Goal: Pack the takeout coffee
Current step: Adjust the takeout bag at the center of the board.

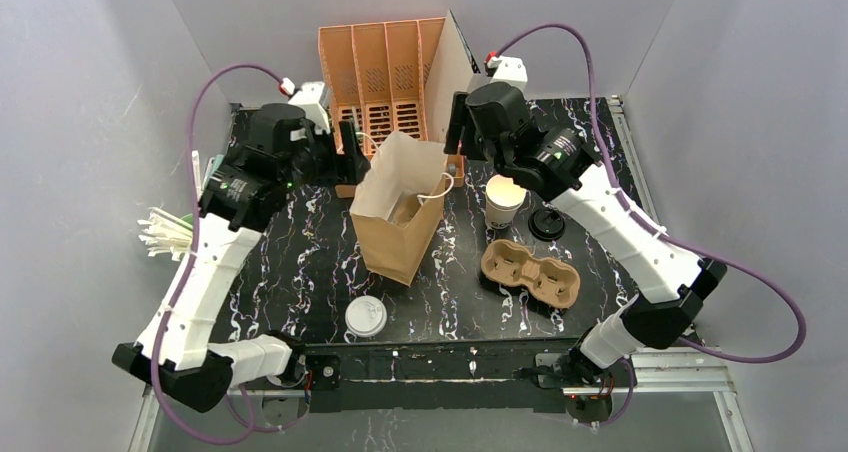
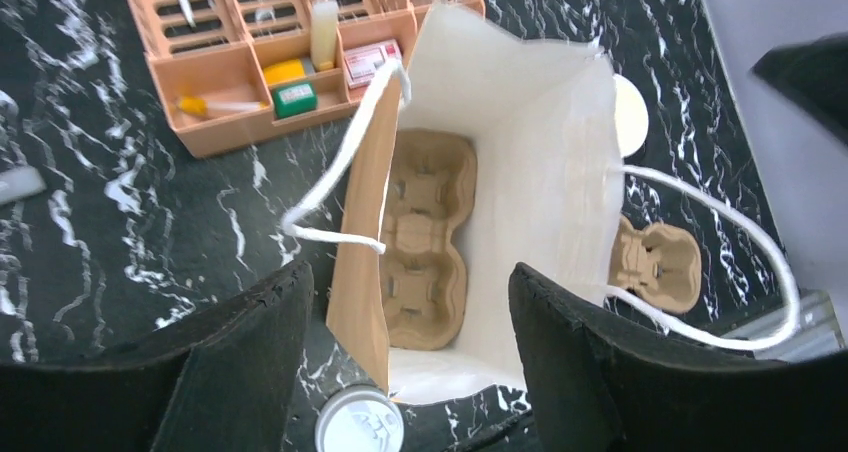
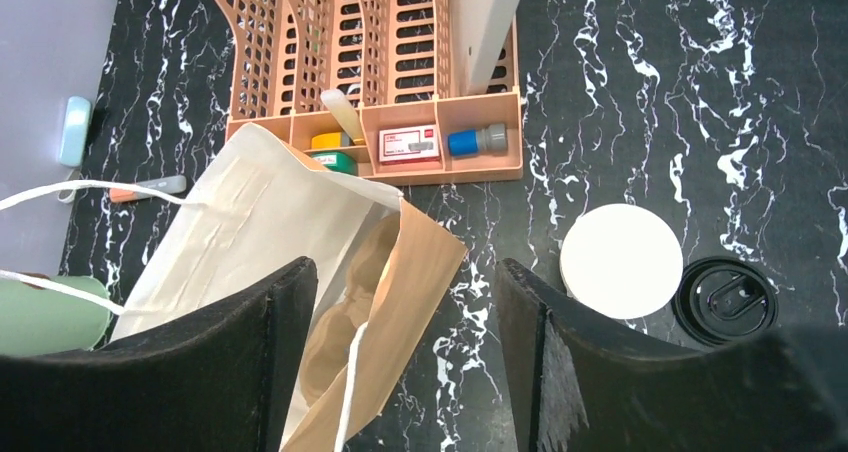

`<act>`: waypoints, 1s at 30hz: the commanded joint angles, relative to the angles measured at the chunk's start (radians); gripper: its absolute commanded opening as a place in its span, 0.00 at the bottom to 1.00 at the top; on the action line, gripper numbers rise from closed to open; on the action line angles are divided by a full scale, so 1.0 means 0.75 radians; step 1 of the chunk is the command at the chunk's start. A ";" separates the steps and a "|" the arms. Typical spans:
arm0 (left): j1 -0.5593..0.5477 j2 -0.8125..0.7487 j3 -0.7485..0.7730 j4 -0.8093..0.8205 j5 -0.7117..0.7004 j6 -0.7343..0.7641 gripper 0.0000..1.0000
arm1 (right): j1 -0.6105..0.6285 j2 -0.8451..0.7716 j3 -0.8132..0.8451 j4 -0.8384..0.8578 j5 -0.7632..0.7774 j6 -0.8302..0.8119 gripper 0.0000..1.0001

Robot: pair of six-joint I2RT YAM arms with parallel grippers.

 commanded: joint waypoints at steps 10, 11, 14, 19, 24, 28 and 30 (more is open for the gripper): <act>-0.006 0.197 0.343 -0.157 0.329 0.218 0.29 | -0.012 -0.031 -0.078 0.035 -0.005 0.153 0.67; -0.010 0.218 0.340 -0.149 0.328 0.241 0.33 | -0.015 -0.018 -0.071 0.033 -0.013 0.161 0.67; -0.022 0.281 0.337 -0.146 0.297 0.290 0.39 | -0.027 0.033 -0.047 0.017 -0.041 0.186 0.66; -0.073 0.356 0.317 -0.166 0.130 0.337 0.42 | -0.045 0.081 -0.057 0.040 -0.102 0.218 0.63; -0.157 0.379 0.315 -0.170 -0.103 0.383 0.48 | -0.059 0.118 -0.075 0.067 -0.142 0.229 0.62; -0.216 0.383 0.316 -0.172 -0.263 0.400 0.48 | -0.068 0.145 -0.085 0.083 -0.162 0.230 0.62; -0.220 0.382 0.307 -0.169 -0.295 0.404 0.48 | -0.073 0.159 -0.085 0.083 -0.169 0.230 0.62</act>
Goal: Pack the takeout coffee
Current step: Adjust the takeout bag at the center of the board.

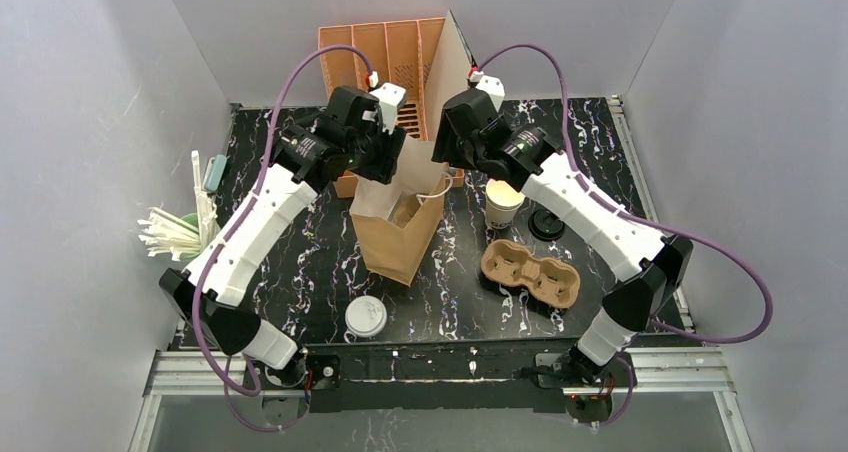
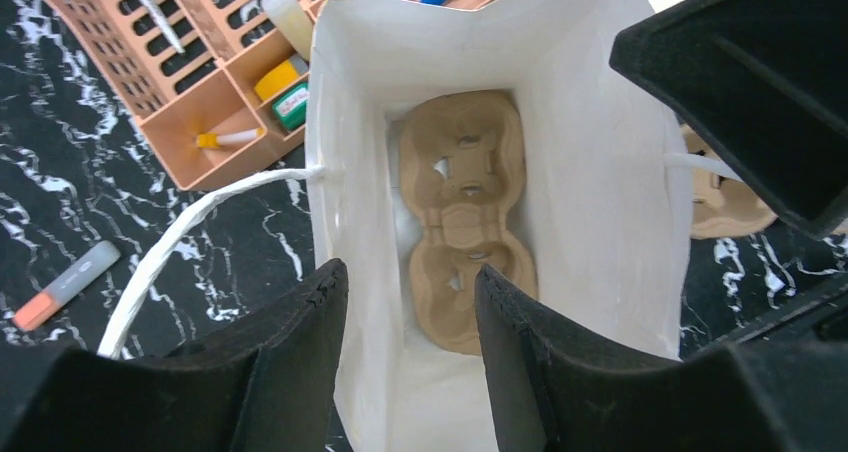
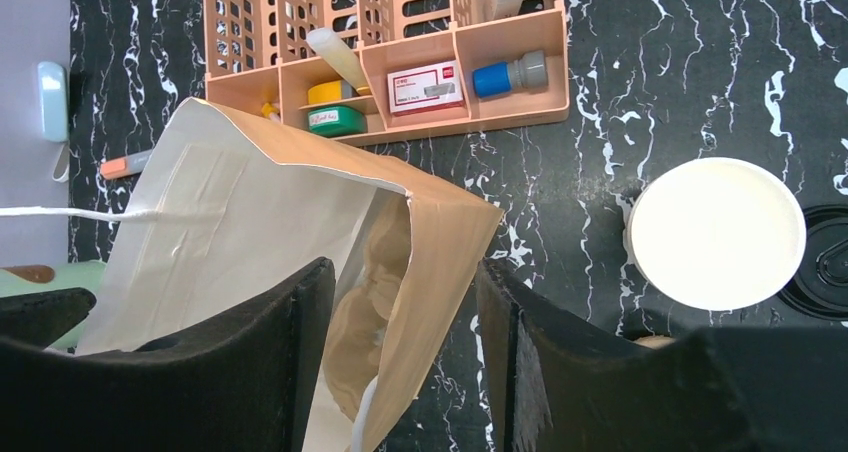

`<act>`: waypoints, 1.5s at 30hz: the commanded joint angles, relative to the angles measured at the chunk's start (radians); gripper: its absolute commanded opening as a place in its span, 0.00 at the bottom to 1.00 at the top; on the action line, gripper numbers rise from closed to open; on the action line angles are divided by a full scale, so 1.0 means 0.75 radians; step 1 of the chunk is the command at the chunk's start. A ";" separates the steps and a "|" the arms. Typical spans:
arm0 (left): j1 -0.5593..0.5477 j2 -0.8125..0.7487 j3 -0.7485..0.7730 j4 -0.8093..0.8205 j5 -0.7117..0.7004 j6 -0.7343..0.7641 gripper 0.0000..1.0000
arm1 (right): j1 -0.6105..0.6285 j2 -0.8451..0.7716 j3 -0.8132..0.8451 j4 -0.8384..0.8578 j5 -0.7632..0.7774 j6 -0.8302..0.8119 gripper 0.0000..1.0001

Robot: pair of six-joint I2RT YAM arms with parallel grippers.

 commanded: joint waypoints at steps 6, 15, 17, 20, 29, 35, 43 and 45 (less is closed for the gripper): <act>-0.023 0.006 -0.053 -0.027 -0.343 0.054 0.47 | -0.029 0.034 -0.035 0.085 -0.061 0.036 0.57; -0.023 0.027 -0.126 0.029 -0.306 0.040 0.45 | -0.050 0.063 -0.050 0.109 -0.119 0.037 0.45; -0.023 0.040 -0.135 0.029 -0.295 0.035 0.41 | -0.053 0.069 -0.043 0.109 -0.123 0.037 0.44; -0.023 0.048 -0.150 0.030 -0.296 0.030 0.32 | -0.056 0.073 -0.039 0.113 -0.119 0.026 0.43; -0.023 -0.020 -0.187 0.044 -0.251 0.018 0.00 | -0.055 0.015 -0.126 0.177 -0.119 -0.064 0.08; -0.023 -0.070 -0.160 0.071 -0.251 -0.010 0.00 | -0.056 -0.030 -0.132 0.278 -0.139 -0.162 0.01; -0.023 -0.216 -0.178 0.222 -0.089 -0.008 0.00 | -0.056 -0.108 -0.127 0.463 -0.231 -0.363 0.01; -0.023 -0.289 -0.245 0.314 -0.043 -0.005 0.00 | -0.055 -0.156 -0.195 0.557 -0.283 -0.400 0.01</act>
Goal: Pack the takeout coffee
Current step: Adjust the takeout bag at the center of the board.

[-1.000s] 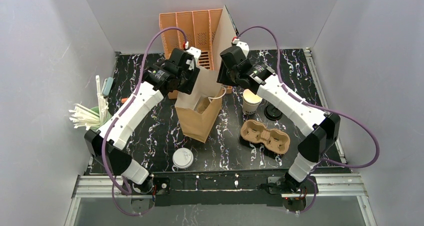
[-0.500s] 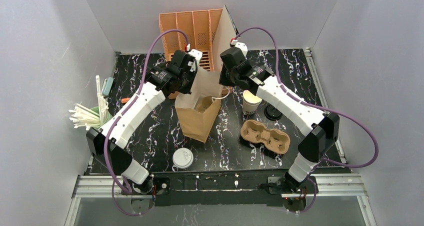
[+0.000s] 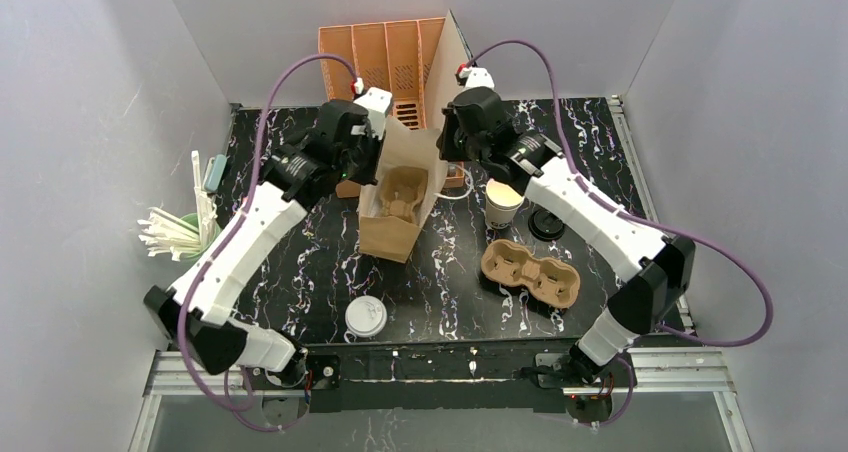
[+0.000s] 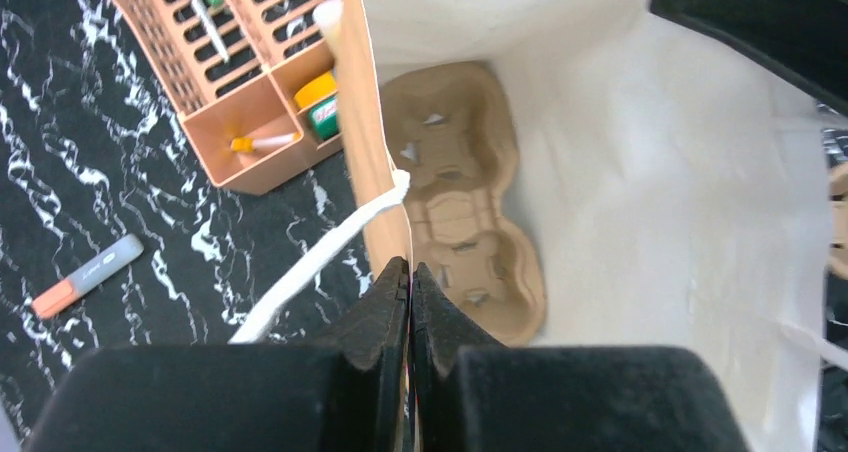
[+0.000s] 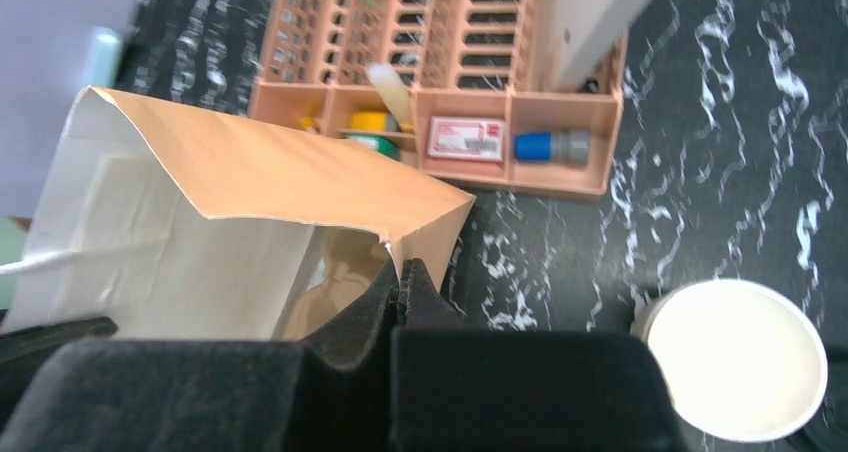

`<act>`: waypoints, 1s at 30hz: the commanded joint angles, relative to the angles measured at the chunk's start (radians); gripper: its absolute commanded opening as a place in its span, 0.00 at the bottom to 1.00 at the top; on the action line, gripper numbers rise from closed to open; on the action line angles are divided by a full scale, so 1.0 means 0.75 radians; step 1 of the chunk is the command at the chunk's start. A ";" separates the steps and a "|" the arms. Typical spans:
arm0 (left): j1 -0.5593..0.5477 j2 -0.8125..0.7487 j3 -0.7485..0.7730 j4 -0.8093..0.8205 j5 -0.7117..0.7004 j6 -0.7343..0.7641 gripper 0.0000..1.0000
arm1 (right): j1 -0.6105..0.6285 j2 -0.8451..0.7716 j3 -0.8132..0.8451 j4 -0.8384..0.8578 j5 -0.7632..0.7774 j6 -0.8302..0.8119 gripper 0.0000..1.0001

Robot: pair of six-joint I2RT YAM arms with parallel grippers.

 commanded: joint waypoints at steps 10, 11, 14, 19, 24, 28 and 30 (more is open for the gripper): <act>-0.014 -0.676 -0.668 0.730 0.360 0.017 0.00 | 0.014 -0.443 -0.553 0.730 -0.209 -0.310 0.01; -0.016 -0.717 -0.727 0.773 0.387 0.011 0.00 | 0.025 -0.473 -0.614 0.801 -0.194 -0.330 0.01; -0.023 -0.813 -0.881 0.908 0.469 -0.024 0.00 | 0.093 -0.556 -0.771 0.939 -0.104 -0.441 0.01; -0.032 -0.921 -1.018 0.995 0.530 -0.029 0.00 | 0.239 -0.680 -0.991 1.171 0.094 -0.640 0.01; -0.036 -0.958 -1.065 1.022 0.602 -0.034 0.00 | 0.321 -0.757 -1.102 1.293 0.199 -0.752 0.01; -0.038 -0.976 -1.072 1.023 0.599 -0.042 0.00 | 0.353 -0.789 -1.113 1.314 0.256 -0.800 0.01; -0.038 -0.953 -1.037 0.988 0.549 -0.090 0.00 | 0.354 -0.780 -1.047 1.182 0.270 -0.775 0.01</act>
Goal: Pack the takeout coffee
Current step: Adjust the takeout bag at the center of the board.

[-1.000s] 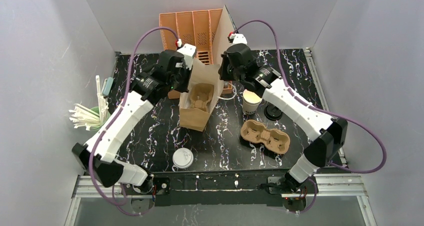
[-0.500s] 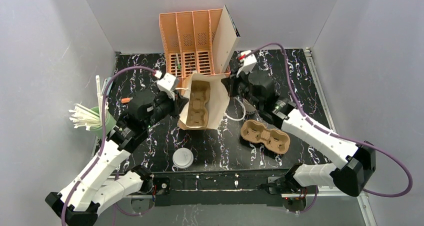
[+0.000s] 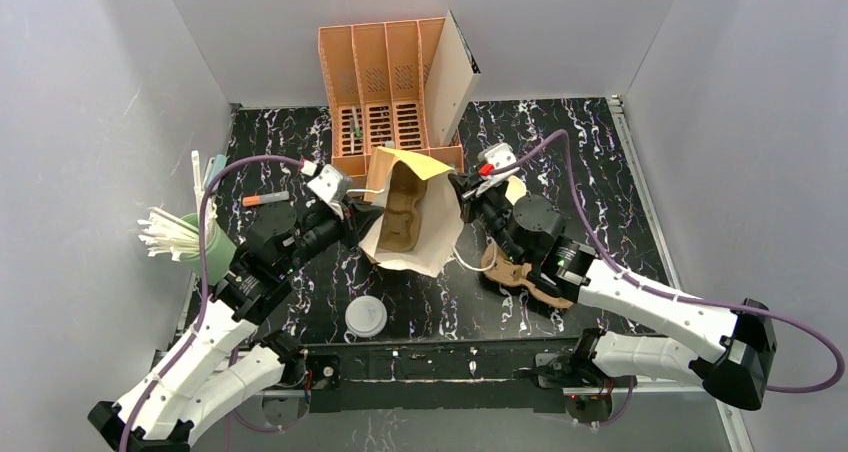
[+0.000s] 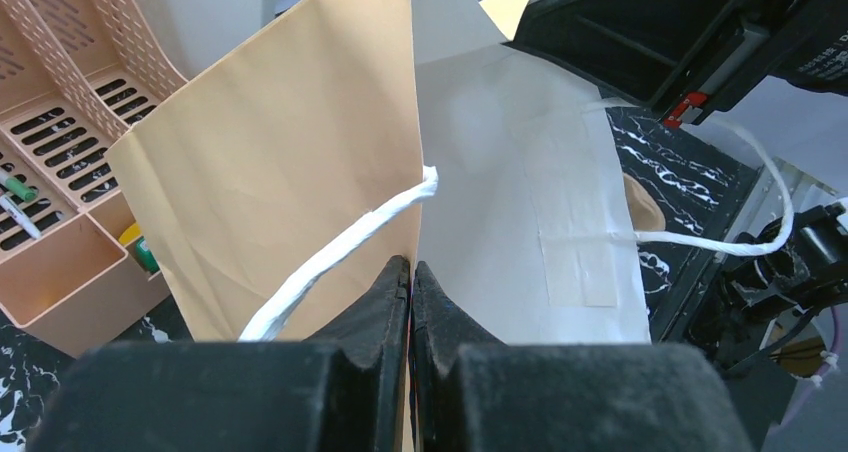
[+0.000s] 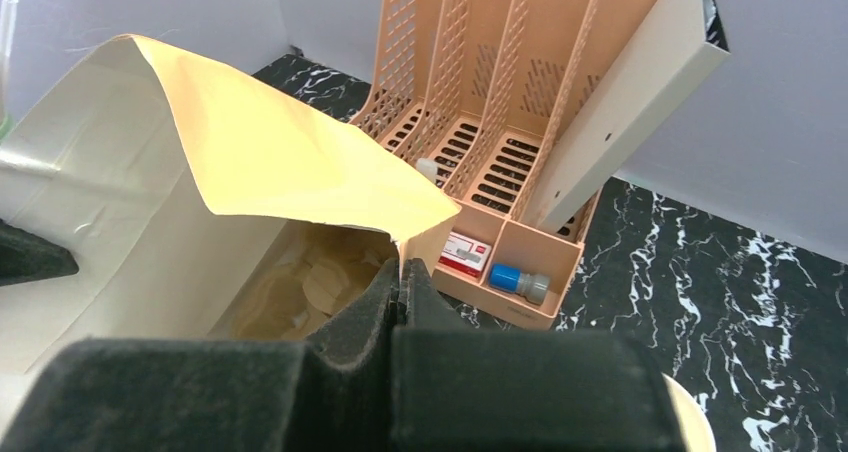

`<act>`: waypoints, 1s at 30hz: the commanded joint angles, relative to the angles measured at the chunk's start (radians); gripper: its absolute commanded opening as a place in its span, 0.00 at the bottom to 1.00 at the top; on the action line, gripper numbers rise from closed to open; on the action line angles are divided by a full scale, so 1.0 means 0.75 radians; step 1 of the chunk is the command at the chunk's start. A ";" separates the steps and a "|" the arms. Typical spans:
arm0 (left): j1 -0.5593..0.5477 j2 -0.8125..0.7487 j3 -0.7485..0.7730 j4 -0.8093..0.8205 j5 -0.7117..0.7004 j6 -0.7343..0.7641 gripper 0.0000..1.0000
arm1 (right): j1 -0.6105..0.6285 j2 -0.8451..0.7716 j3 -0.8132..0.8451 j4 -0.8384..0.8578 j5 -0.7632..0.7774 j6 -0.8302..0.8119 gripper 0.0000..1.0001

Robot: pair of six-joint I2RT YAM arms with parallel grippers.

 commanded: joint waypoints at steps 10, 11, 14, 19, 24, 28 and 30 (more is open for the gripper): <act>-0.010 0.325 0.481 -0.367 -0.045 -0.417 0.00 | 0.016 0.071 0.576 -0.923 0.170 0.442 0.01; -0.009 0.367 0.515 -0.406 -0.030 -0.444 0.00 | 0.016 0.081 0.619 -1.010 0.172 0.496 0.01; -0.010 0.469 0.575 -0.455 0.012 -0.580 0.00 | 0.014 0.155 0.761 -1.276 0.196 0.586 0.01; -0.012 0.561 0.625 -0.448 0.008 -0.757 0.00 | -0.094 0.379 0.969 -1.462 0.099 0.552 0.01; -0.024 0.623 0.666 -0.536 -0.047 -0.825 0.00 | -0.315 0.565 1.159 -1.477 -0.291 0.527 0.01; -0.040 0.644 0.694 -0.652 -0.164 -0.833 0.01 | -0.428 0.712 1.310 -1.469 -0.491 0.503 0.01; -0.042 0.634 0.690 -0.679 -0.199 -0.844 0.24 | -0.442 0.790 1.402 -1.495 -0.513 0.485 0.12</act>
